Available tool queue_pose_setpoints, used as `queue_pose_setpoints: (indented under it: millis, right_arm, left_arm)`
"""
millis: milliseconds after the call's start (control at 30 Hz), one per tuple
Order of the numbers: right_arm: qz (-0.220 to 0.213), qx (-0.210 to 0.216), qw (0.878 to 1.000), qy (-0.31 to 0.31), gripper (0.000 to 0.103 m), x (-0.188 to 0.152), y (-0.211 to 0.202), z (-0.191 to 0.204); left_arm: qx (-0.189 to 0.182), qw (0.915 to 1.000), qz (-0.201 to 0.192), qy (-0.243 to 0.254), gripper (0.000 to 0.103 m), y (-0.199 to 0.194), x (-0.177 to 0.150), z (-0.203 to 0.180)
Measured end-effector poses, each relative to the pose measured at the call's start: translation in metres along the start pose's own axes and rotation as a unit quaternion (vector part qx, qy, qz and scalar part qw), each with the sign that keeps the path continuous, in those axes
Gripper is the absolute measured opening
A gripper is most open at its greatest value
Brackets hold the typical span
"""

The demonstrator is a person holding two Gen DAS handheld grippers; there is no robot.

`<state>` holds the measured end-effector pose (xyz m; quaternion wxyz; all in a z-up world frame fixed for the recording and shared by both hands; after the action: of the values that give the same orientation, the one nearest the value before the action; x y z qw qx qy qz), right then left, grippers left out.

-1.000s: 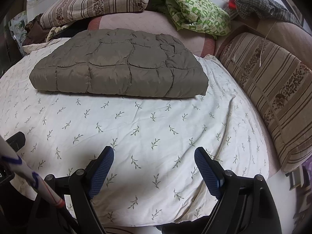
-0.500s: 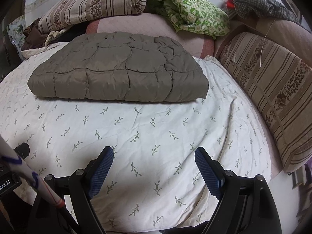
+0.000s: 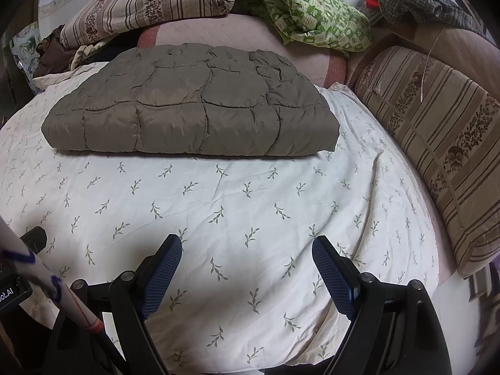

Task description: Fold large clothes

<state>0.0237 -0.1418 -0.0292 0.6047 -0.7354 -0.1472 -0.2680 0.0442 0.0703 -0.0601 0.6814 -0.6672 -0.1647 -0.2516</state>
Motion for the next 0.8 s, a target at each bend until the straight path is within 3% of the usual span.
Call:
queue_pose_setpoints:
  millis: [800]
  right_arm:
    - [-0.024, 0.006, 1.000, 0.006, 0.089, 0.001, -0.019, -0.001]
  left_arm:
    - [-0.006, 0.9999, -0.013, 0.001, 0.092, -0.016, -0.002, -0.002]
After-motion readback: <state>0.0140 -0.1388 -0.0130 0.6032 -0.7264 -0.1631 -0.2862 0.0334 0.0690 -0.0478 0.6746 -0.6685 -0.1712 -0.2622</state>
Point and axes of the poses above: each gripper's, at about its wrist camera, not at the fingertips, and y roughly the way its jaws point, z to its left, x to its top, the point moved 5 cm from there along y, roughly the way its jaws point, and after that the axes turned 1 degree about y, right-handed, at the moved point
